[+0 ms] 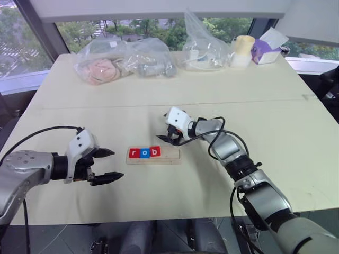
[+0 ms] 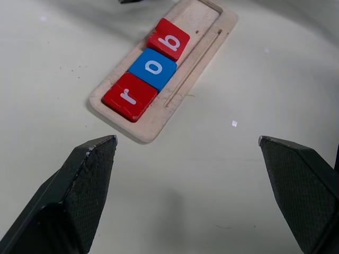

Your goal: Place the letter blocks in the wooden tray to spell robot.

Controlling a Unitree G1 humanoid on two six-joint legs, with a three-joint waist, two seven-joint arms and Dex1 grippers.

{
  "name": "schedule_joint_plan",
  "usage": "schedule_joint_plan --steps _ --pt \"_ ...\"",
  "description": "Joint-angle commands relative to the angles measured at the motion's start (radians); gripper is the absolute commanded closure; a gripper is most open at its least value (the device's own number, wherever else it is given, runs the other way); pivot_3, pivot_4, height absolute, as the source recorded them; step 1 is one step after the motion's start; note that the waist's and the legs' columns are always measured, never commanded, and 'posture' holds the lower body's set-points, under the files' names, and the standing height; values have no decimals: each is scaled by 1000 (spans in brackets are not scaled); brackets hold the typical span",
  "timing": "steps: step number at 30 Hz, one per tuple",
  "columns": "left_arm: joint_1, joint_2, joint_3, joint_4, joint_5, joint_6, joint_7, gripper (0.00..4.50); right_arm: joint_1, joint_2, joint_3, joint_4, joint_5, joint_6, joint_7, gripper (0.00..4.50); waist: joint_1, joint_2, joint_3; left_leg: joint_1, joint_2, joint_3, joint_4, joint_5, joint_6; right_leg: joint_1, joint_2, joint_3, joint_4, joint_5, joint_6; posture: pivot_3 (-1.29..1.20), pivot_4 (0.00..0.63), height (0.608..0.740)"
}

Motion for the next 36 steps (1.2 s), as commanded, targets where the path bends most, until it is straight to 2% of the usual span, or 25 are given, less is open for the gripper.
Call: schedule_joint_plan --steps 1,6,16,31,36 --pt "-5 0 10 -14 1 -9 2 0 -4 8 7 -2 -5 -47 16 36 0 0 0 0 0 0 0 0 0 0 0 0 0 0 0 0 150 740" --pt "0 -4 8 -16 1 -8 8 0 44 10 9 -72 36 -45 85 36 0 0 0 0 1 0 0 0 0 0 1 0 0 0 0 0 150 740" --pt "-15 -16 -10 -7 9 -13 12 0 59 10 -1 -112 25 -22 63 36 0 0 0 1 8 3 1 0 0 -1 7 1 0 2 -8 0 150 740" --pt "-43 -26 -37 7 18 -18 18 0 118 8 36 -201 6 2 74 36 1 0 0 1 9 4 1 1 -1 -1 8 2 0 3 -9 0 150 740" --pt "-44 -27 -34 4 18 -14 18 0 103 7 14 -197 6 6 48 36 1 0 0 1 9 4 1 1 -1 -1 9 2 0 3 -9 0 150 740"
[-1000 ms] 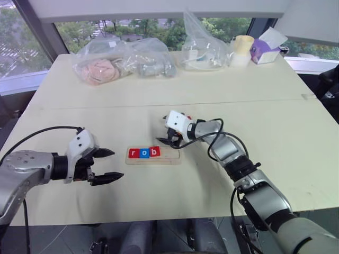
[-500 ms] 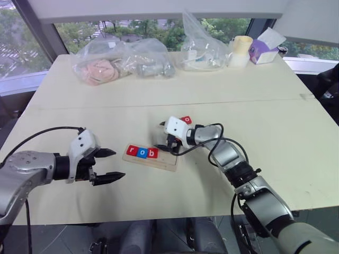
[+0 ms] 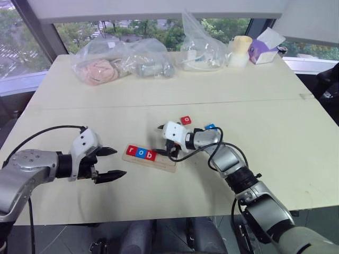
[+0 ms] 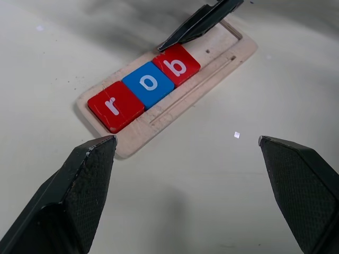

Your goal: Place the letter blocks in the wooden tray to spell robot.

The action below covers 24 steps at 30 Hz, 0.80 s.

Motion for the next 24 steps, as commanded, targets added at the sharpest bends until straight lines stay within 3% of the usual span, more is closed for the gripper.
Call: schedule_joint_plan --steps 1,5,7,11,15,21,24 --pt "-7 0 10 -14 -3 -8 -1 0 -31 4 -45 -32 6 -5 -42 36 0 0 0 0 0 0 0 0 0 0 0 0 0 0 0 0 150 740" --pt "-29 -25 26 -16 -11 -9 28 0 -66 -12 -134 -56 31 33 -115 36 3 0 0 0 0 0 0 0 0 0 0 0 0 0 -1 0 150 740" --pt "-54 -47 42 -24 -45 11 40 0 -60 -16 -206 -127 77 137 -141 36 8 0 0 0 0 0 0 0 -1 0 0 0 0 0 -1 0 150 740" --pt "-113 -101 51 -15 -70 17 90 0 -14 46 -371 -318 190 497 -274 36 7 -1 0 0 0 0 0 0 -1 0 0 0 0 2 2 0 150 740" --pt "-172 -147 18 20 -36 -16 129 0 12 123 -415 -389 195 738 -419 36 2 0 0 0 1 0 0 0 -1 0 1 0 0 2 1 0 150 740" --pt "-213 -160 -25 48 -6 -38 118 0 15 163 -388 -294 178 746 -508 36 1 0 0 0 1 2 0 0 0 -1 2 1 0 1 -2 0 150 740" --pt "-222 -161 -41 64 8 -48 117 0 -27 169 -367 -132 147 661 -554 36 0 0 0 0 1 4 0 1 0 -1 2 2 0 2 -2 0 150 740"
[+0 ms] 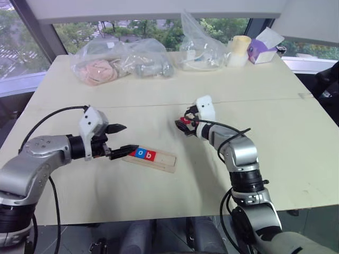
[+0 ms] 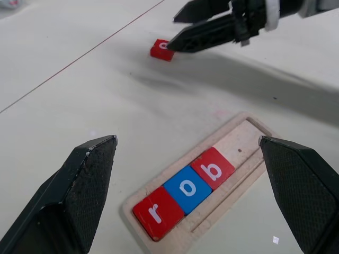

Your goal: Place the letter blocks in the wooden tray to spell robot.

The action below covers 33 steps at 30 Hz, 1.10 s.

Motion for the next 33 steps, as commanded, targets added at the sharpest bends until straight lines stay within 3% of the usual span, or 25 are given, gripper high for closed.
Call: schedule_joint_plan --steps 1,5,12,16,24,28,33 --pt "-15 4 -5 -3 18 -24 -3 0 -56 7 20 135 -28 -93 -46 36 -1 0 0 0 0 3 0 0 0 0 0 0 0 0 0 0 150 740" --pt "-1 -2 -6 -20 21 -18 3 0 -84 16 39 254 -38 -162 -63 36 -1 0 0 1 1 8 0 0 0 0 1 2 0 1 1 0 150 740" --pt "33 3 3 -41 21 -13 12 0 -88 24 55 282 -46 -209 -80 3355 -9 0 0 3 2 11 0 0 0 0 3 6 0 2 1 0 150 740" --pt "31 3 1 -44 19 -11 13 0 -86 4 86 251 -59 -236 -56 3332 -20 0 0 4 3 11 -1 0 0 0 3 6 0 2 0 0 150 740" --pt "6 43 -12 0 42 -46 -53 0 -10 -212 162 -68 -3 -260 240 3332 -18 0 0 3 3 11 0 0 0 0 3 6 0 2 1 0 150 740" --pt "33 125 -12 -22 25 -54 -160 0 127 -405 268 -352 37 -219 448 3332 -18 -1 0 3 3 11 -1 -1 1 0 2 6 -2 1 1 0 150 740" --pt "147 267 -53 -48 137 -171 -273 0 224 -441 292 -565 110 -93 475 3332 -27 -1 0 2 8 13 -3 -1 2 -3 2 8 -3 1 0 0 150 740"
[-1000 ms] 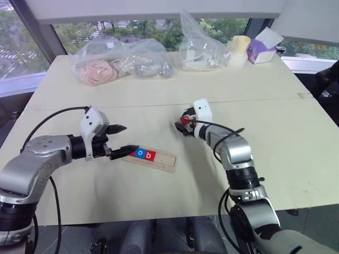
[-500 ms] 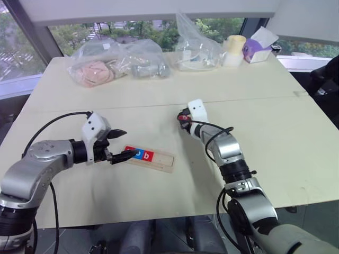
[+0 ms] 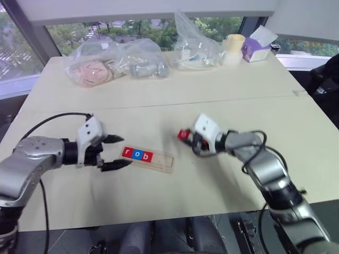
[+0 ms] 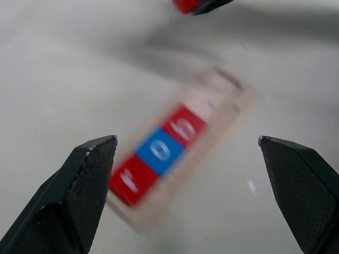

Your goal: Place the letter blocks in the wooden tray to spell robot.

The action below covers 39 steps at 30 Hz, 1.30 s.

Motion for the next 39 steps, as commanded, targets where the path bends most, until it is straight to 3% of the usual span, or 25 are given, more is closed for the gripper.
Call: schedule_joint_plan --steps 1,9,16,27,33,34,39 --pt "66 79 -25 -26 103 -112 -68 0 0 12 14 -126 47 57 2 3332 1 0 0 0 1 1 0 0 0 0 0 0 0 0 -1 0 150 740" --pt "33 18 -16 -16 61 -77 -44 0 -31 116 123 -35 40 35 -27 3332 25 0 0 -4 7 2 3 -1 -2 -1 0 -3 -3 2 -3 0 150 740" --pt "41 24 15 -32 37 -40 -49 0 -55 119 183 67 -7 -59 -11 3332 32 -1 0 -4 7 3 3 -1 -2 -1 2 -3 -3 2 -3 0 150 740" --pt "53 -4 12 -42 39 -24 -14 0 -97 153 179 194 -46 -171 -8 3332 31 -1 0 -4 7 3 3 -1 -2 -1 3 -3 -2 2 -3 0 150 740" --pt "58 -4 15 -34 41 -27 -10 0 -96 178 163 194 -50 -176 -25 207 31 -1 0 -4 7 3 4 -1 -2 -1 3 -3 -2 2 -3 0 150 740" --pt "57 -5 13 -32 42 -28 -9 0 -99 179 157 194 -48 -173 -25 42 31 -1 0 -4 7 3 4 -1 -2 -1 3 -3 -2 2 -3 0 150 740" --pt "49 -11 9 -21 48 -33 -3 0 -143 190 22 174 23 -95 -52 42 31 0 0 -4 7 3 4 -1 -2 -1 3 -3 -2 2 -3 0 150 740"
